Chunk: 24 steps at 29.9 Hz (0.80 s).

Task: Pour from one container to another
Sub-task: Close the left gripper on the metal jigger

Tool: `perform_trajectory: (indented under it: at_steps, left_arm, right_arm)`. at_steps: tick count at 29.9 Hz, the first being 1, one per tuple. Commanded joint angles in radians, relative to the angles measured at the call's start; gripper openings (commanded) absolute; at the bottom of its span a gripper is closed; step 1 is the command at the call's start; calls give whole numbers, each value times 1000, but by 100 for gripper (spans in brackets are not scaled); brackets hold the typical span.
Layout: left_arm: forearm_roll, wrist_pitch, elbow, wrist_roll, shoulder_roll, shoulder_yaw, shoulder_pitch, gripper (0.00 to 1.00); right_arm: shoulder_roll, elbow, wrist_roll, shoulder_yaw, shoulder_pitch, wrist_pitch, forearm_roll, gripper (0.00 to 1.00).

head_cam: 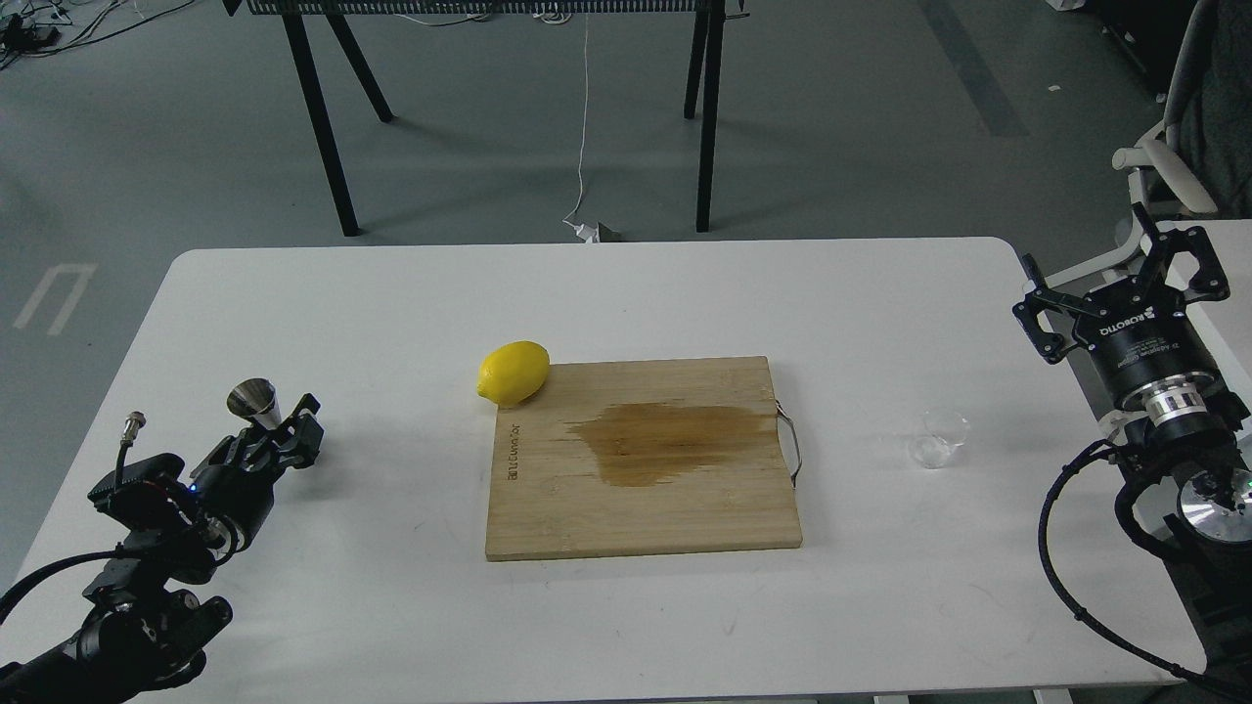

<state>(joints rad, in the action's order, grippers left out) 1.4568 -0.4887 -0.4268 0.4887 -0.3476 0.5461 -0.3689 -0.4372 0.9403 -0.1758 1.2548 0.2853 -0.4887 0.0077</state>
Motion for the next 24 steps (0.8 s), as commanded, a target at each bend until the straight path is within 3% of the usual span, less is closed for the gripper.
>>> perform_trajectory:
  at_steps: [1, 18, 24]
  left_arm:
    - [-6, 0, 0, 0, -1, -20, -1, 51]
    - [-3, 0, 40, 0, 1, -49, -16, 13]
    - [-1, 0, 40, 0, -1, -49, -25, 11]
  right_arm:
    - [0, 0, 1, 0, 0, 0, 0, 99]
    - [0, 0, 1, -3, -1, 0, 0, 99]
    - [0, 0, 1, -3, 0, 0, 0, 99]
